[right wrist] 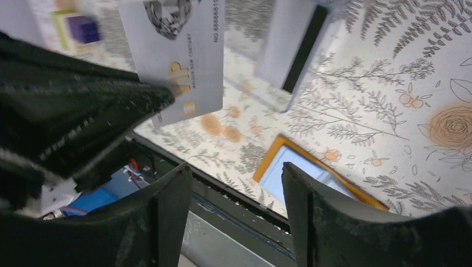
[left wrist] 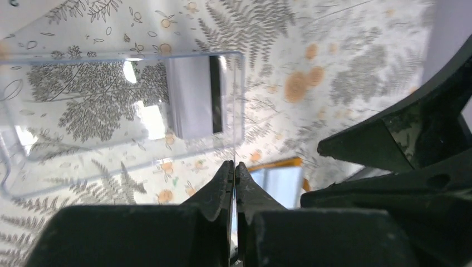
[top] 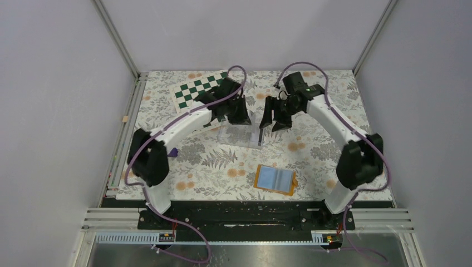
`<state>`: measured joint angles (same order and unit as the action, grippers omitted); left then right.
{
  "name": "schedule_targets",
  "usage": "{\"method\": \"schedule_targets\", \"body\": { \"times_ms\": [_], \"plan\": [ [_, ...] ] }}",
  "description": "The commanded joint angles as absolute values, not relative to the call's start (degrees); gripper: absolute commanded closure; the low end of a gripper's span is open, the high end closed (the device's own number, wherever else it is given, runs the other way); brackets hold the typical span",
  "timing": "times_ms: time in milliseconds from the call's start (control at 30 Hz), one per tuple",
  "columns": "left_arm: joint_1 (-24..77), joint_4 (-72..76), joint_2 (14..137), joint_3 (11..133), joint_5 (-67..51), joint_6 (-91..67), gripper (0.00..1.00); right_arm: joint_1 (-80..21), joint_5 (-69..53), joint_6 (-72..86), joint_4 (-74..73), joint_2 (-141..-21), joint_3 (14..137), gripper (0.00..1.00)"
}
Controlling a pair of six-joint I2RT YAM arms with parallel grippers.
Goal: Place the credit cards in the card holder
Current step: Pick up the credit card from the storage box, then insert the credit card into the card holder.
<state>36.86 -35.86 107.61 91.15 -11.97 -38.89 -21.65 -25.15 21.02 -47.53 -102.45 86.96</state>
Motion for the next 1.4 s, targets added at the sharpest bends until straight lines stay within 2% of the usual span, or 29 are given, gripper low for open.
{"method": "schedule_targets", "body": {
  "times_ms": [0, 133, 267, 367, 400, 500, 567, 867, 1033, 1367],
  "plan": [
    [35.21, -33.52, 94.62, 86.69, -12.85, -40.05, 1.00, -21.77, -29.55, 22.86, -43.20, -90.18, 83.71, 0.32],
    [33.14, -25.40, 84.34, 74.46, -21.49, -45.23, 1.00, -21.04, -36.57, 25.11, -37.80, -82.72, 77.46, 0.29],
    [31.33, -7.56, 76.09, 60.12, -36.30, -56.29, 1.00, -20.68, -44.57, 31.70, -27.28, -75.73, 67.82, 0.29],
    [31.27, 5.96, 71.38, 51.87, -42.18, -64.91, 1.00, -20.63, -53.21, 41.74, -13.81, -72.53, 58.92, 0.36],
    [31.29, 8.38, 69.57, 50.29, -43.16, -66.80, 1.00, -20.57, -55.62, 46.45, -5.31, -71.69, 56.00, 0.38],
    [31.29, 11.48, 66.19, 47.61, -44.39, -69.92, 1.00, -20.65, -60.05, 60.19, 13.44, -70.93, 49.26, 0.47],
    [31.29, 11.67, 65.14, 46.98, -45.03, -70.74, 1.00, -20.68, -61.24, 66.39, 20.78, -71.07, 46.68, 0.51],
    [31.28, 11.72, 65.38, 46.27, -46.76, -72.07, 1.00, -20.67, -63.83, 70.82, 23.71, -70.96, 47.22, 0.59],
    [31.29, 12.12, 66.17, 46.15, -46.95, -72.10, 1.00, -20.85, -65.30, 71.14, 23.30, -71.44, 47.24, 0.74],
    [31.29, 12.66, 68.56, 46.21, -47.71, -72.20, 1.00, -22.89, -67.53, 70.93, 22.76, -72.70, 46.82, 0.90]
  ]
}}
